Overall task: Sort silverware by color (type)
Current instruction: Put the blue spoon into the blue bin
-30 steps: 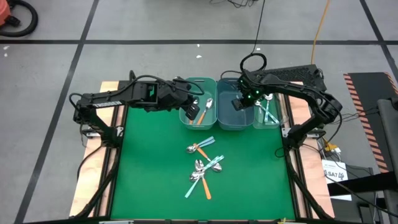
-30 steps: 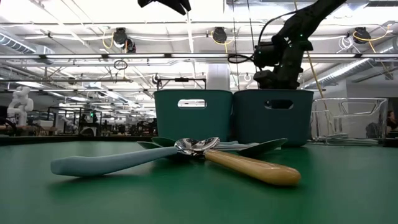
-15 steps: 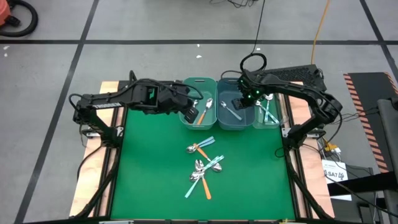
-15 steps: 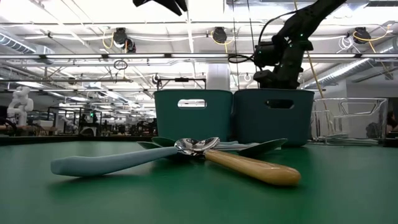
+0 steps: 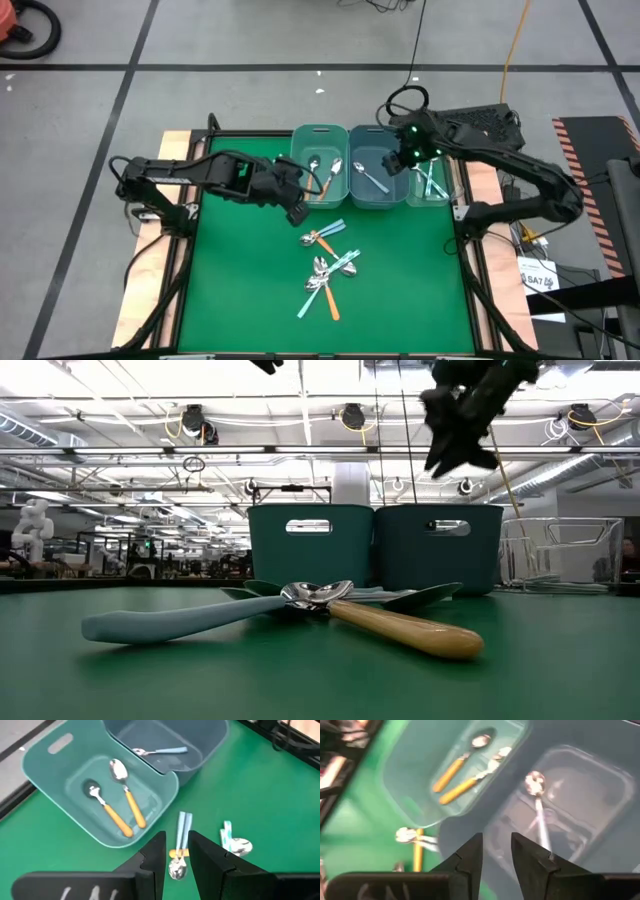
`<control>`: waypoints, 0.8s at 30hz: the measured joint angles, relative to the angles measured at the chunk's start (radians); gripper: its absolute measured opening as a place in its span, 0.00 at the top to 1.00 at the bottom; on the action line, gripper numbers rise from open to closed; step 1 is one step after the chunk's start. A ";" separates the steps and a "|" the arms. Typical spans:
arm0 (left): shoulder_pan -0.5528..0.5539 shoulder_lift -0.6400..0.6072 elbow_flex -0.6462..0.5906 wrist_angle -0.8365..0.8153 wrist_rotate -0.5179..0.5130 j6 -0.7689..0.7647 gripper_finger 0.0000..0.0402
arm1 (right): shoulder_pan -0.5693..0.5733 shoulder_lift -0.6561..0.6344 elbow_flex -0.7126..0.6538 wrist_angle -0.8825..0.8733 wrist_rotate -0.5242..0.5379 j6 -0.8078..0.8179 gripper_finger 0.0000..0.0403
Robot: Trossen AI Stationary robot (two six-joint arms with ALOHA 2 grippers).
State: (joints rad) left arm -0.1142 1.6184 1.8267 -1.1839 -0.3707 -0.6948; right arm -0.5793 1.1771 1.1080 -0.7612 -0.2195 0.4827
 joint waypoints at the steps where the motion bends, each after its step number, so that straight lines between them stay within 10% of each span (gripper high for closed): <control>1: -0.008 0.000 0.000 0.000 0.000 -0.004 0.78 | 0.025 -0.022 0.000 0.001 0.014 0.018 0.76; 24: -0.224 0.227 -0.001 -0.045 0.134 -0.182 0.78 | 0.647 -0.091 0.000 -0.001 0.354 0.370 0.76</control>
State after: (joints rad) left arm -0.3381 1.8458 1.8259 -1.2290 -0.2366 -0.8773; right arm 0.0681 1.0859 1.1080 -0.7626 0.1349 0.8524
